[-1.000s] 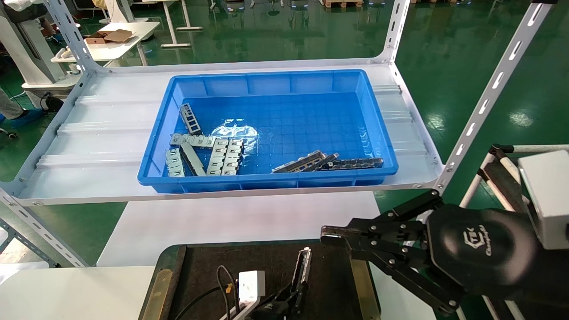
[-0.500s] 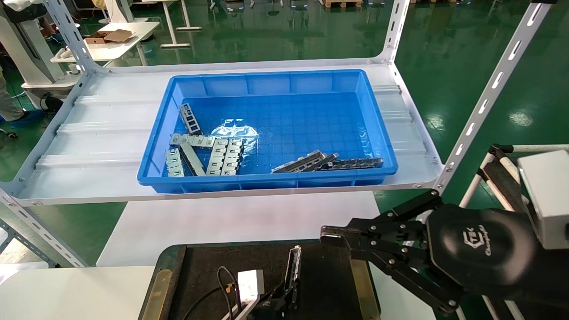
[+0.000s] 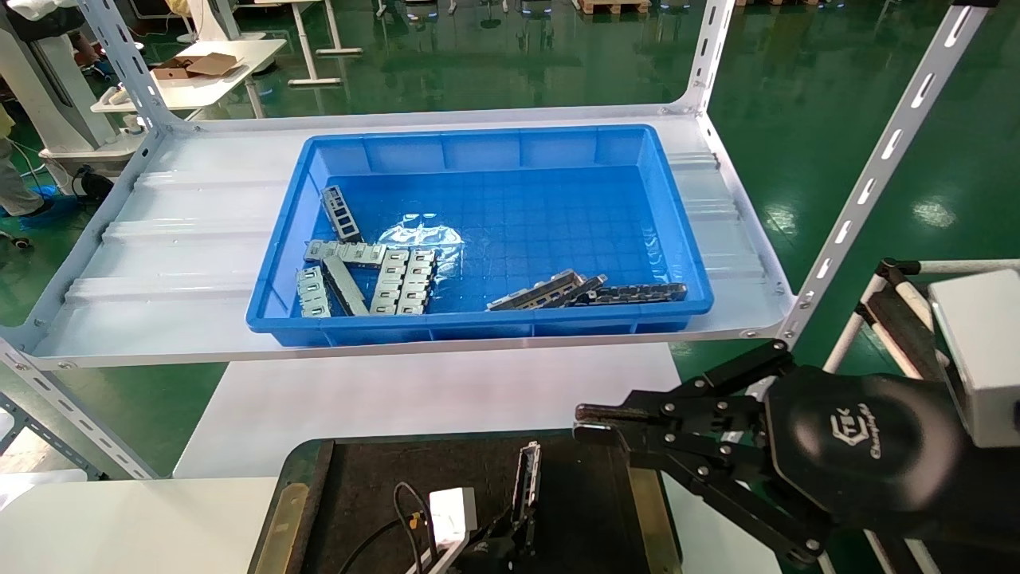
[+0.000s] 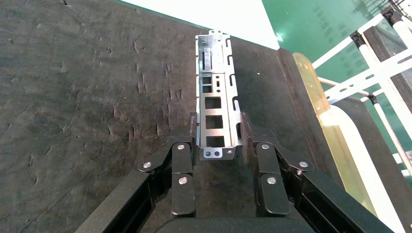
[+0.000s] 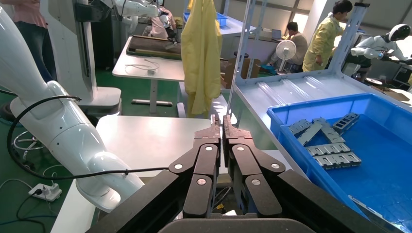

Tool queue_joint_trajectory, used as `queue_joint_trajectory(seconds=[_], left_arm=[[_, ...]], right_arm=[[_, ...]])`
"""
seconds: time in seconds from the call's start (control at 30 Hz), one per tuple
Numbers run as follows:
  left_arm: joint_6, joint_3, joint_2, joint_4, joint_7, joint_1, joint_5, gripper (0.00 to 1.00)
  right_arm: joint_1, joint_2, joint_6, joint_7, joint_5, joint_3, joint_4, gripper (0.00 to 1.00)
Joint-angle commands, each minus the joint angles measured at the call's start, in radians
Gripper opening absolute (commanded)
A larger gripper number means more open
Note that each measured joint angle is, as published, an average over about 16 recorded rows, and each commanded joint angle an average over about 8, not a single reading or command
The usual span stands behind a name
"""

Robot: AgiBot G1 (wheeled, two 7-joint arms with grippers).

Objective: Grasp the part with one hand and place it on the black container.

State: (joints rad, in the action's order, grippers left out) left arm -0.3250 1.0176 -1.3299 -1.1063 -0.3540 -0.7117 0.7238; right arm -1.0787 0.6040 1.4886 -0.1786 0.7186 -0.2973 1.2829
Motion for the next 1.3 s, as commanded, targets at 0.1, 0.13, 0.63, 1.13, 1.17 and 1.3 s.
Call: queue_joint_trajectory(seconds=[0.1, 0.13, 0.63, 1.13, 1.17, 1.3], left_arm=[[0.005, -0.007, -0.003, 0.005, -0.013, 0.003, 0.014, 1.00], [0.005, -0.007, -0.003, 0.005, -0.015, 0.004, 0.019, 1.00], [-0.007, -0.013, 0.040, -0.095, -0.022, 0.005, 0.061, 1.00], [0.343, 0.048, 0.236, -0.199, -0.037, -0.134, 0.014, 1.00], [0.379, 0.055, 0.249, -0.195, -0.040, -0.150, 0.011, 1.00], [0.511, 0.080, 0.292, -0.181, -0.045, -0.213, 0.011, 1.00]], right_arm=[[0.000, 0.000, 0.000, 0.000, 0.000, 0.000, 0.000, 1.00], [0.000, 0.000, 0.000, 0.000, 0.000, 0.000, 0.000, 1.00], [0.000, 0.000, 0.000, 0.001, -0.001, -0.001, 0.000, 1.00], [0.000, -0.001, -0.001, 0.001, -0.001, -0.002, 0.000, 1.00], [0.000, -0.001, -0.001, 0.001, -0.001, -0.002, 0.000, 1.00], [0.000, -0.001, -0.001, 0.001, -0.001, -0.002, 0.000, 1.00]])
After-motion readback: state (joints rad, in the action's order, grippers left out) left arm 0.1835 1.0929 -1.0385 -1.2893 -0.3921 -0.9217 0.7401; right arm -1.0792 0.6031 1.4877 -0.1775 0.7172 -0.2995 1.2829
